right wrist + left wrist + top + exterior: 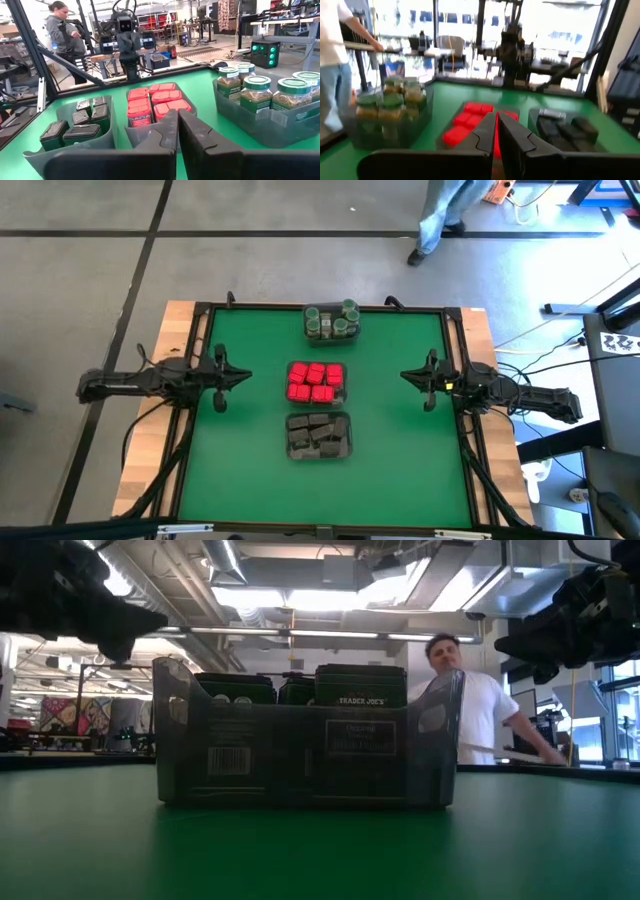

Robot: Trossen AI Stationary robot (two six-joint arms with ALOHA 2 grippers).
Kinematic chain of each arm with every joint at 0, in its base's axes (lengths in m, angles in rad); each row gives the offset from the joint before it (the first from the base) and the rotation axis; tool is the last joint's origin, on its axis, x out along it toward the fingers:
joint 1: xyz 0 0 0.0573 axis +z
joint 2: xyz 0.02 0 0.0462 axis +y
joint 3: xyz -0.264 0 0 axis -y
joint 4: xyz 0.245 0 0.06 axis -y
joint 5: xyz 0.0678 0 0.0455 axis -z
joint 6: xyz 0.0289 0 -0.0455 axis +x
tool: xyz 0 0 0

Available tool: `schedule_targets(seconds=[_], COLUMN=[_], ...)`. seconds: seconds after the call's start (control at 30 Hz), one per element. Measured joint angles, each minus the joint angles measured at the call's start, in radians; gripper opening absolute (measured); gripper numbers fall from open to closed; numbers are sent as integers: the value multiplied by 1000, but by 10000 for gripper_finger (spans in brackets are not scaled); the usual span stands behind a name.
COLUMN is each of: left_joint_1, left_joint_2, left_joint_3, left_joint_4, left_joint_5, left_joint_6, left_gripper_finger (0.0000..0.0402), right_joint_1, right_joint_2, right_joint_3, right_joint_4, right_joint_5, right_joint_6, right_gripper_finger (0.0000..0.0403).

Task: Sort spices by type
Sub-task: Return to Home Position

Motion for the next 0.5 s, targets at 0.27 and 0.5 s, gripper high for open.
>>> schedule_targets(seconds=[0.27, 0.5], left_joint_1=[-1, 1], left_joint_2=[-53, -44], left_joint_3=[-15, -43], left_joint_4=[3, 27], left_joint_5=[14, 28], left_joint_6=[-1, -32], left_gripper_finger=[17, 17], right_joint_1=[0, 0], right_joint_2=[3, 4], right_joint_3=[0, -8], right_joint_4=[-5, 8], right_joint_5=[0, 0], right_joint_6=[-7, -34], right_gripper_finger=[14, 14])
